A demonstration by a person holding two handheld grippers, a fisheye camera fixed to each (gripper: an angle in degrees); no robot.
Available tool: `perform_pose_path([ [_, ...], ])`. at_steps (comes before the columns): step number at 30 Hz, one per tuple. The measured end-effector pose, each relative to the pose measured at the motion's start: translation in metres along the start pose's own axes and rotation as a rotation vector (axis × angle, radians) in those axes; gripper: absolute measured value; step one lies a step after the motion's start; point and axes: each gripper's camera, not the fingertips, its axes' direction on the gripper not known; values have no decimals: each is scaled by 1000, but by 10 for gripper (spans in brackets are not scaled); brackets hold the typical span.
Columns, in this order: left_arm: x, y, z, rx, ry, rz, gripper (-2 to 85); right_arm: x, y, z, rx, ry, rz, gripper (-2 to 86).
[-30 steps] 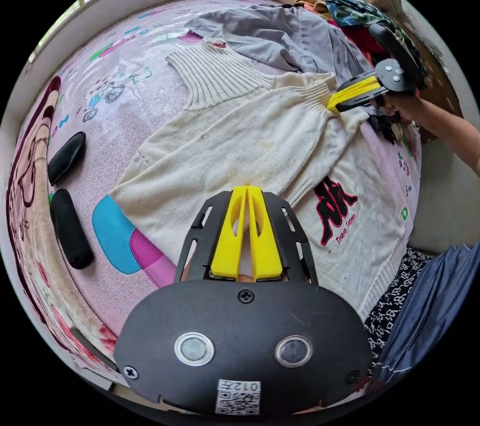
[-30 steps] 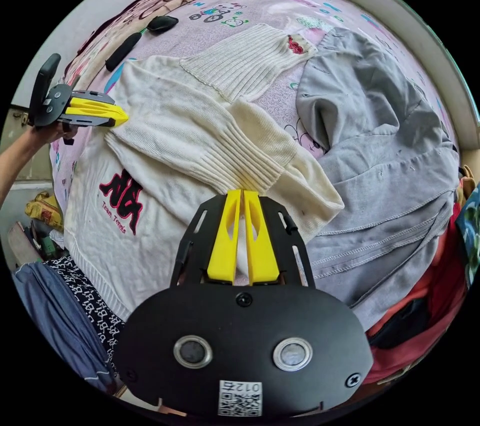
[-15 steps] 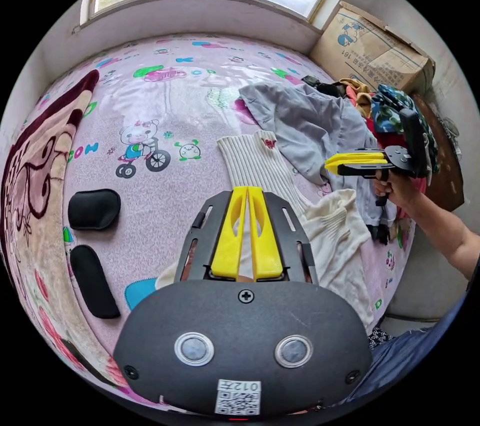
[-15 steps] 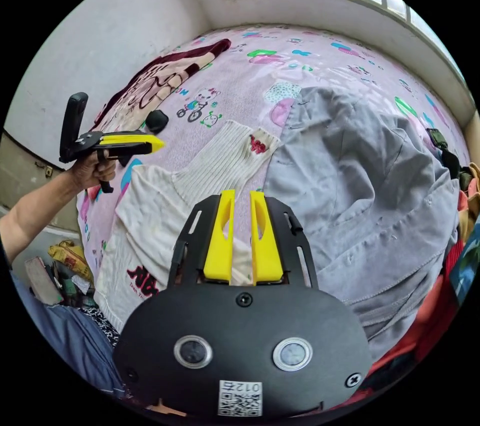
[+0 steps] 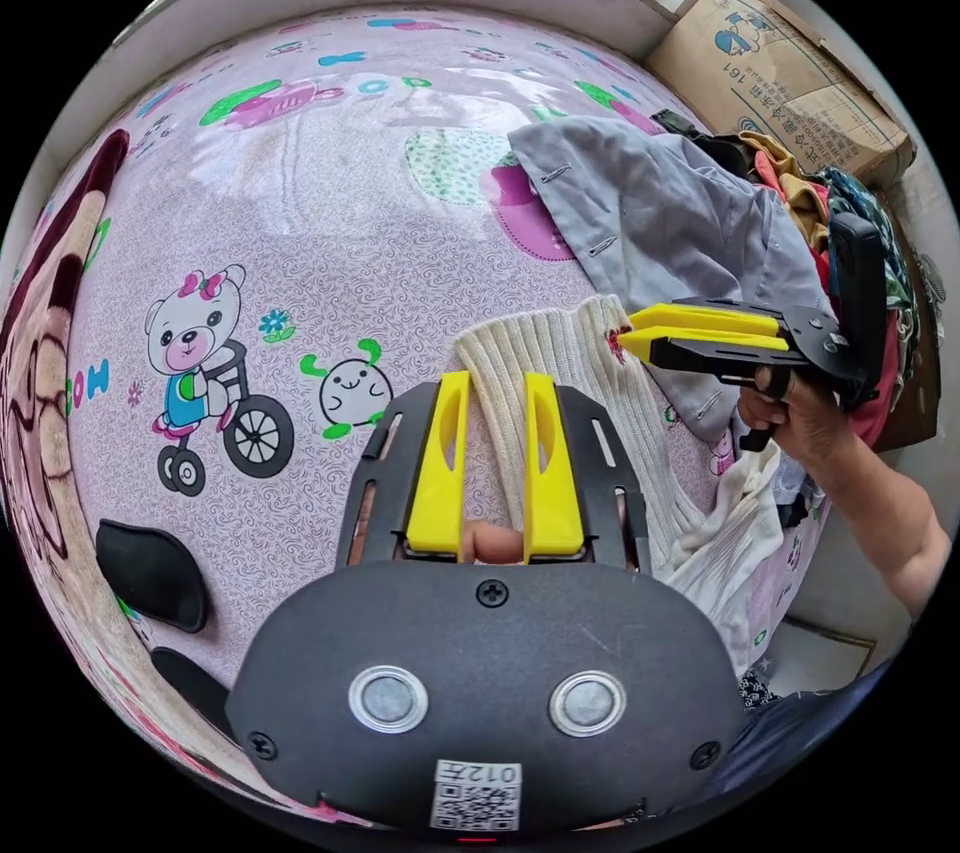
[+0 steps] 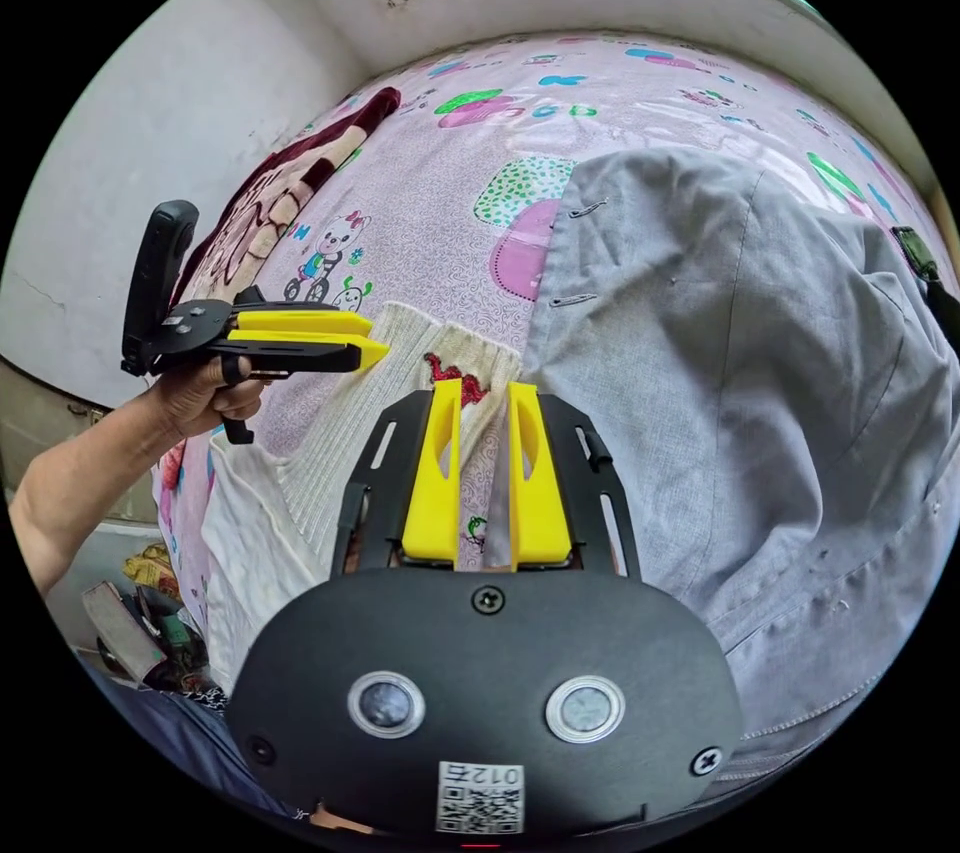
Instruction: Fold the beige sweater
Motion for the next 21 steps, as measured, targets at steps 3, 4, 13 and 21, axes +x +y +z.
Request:
perform_pose_path([
  [3, -5, 4, -10, 17, 32, 48, 31, -10, -4, -16, 11, 39, -42, 32],
  [4, -5, 6, -14, 22, 34, 65, 23, -13, -4, -25, 32, 35, -50, 27],
  [13, -5, 55, -96, 201, 161, 129, 6, -55, 0, -129, 136, -116, -154, 16],
  [21, 46, 154, -193, 265, 212, 249, 4, -162, 47, -238, 133, -182, -329, 14],
])
